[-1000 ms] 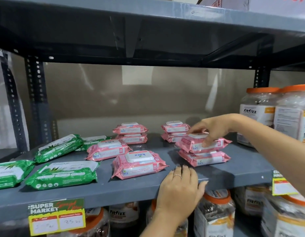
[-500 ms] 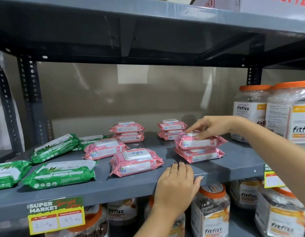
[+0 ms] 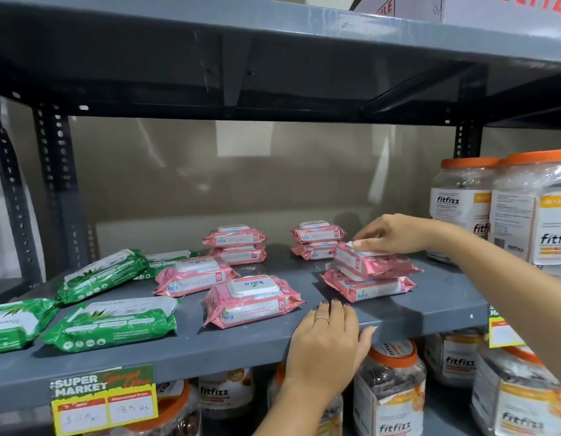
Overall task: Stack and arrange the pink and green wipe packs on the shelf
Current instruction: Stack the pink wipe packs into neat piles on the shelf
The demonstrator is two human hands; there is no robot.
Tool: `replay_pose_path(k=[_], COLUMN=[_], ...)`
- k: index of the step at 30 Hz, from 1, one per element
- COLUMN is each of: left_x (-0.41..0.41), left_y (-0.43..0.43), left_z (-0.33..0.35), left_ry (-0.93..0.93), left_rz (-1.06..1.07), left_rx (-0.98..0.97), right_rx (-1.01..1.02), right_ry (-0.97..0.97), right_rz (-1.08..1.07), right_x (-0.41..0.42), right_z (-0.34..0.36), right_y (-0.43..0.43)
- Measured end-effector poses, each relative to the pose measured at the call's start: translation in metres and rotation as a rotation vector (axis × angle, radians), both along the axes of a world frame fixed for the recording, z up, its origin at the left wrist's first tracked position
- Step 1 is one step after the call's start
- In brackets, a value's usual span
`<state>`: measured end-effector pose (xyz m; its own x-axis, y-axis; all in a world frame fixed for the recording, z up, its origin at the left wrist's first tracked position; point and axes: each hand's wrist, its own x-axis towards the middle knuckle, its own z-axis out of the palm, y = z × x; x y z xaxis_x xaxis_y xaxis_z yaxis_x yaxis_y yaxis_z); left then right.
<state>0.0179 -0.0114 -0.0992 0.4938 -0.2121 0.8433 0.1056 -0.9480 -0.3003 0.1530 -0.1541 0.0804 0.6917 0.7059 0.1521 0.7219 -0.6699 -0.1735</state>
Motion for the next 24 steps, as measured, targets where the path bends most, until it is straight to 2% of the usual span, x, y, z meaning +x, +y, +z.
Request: replay_pose_path(k=[2,5,7,9,12,17,22,24], left_x=[0.0,0.0,0.001,0.001,0.001,0.001,0.002,0.002], left_y=[0.0,0.0,0.0,0.0,0.0,-0.001,0.0,0.0], left_z=[0.0,0.001,0.0,0.0,-0.001,0.0,-0.001,-0.002], left_ry=[0.002,0.002,-0.001,-0.005,-0.008,-0.011,-0.025,-0.034], left_rz=[-0.001,0.004,0.006,0.009,0.013,0.013,0.008,0.01], left_rx=[0.002,0.008,0.005,0.001,0.002,0.014,0.017,0.022], right_rx=[-0.032,0.027,0.072,0.159,0.15,0.165,0.149,0.149], right_ry=[0.007,0.25,0.321,0.275,0.129,0.238,0.122,0.134], right_rz=[0.019,0.093,0.119,0.09,0.091,0.055,-0.01,0.016], right_x=[-0.002,-0.002,-0.002,-0.002,0.001,-0.001,-0.001,-0.008], right_z=[0.003,0.005,0.0,-0.005,-0.011,-0.005,-0.008,-0.004], right_y=[-0.002,-0.009,-0.013,-0.01,-0.002,-0.009,-0.008,-0.008])
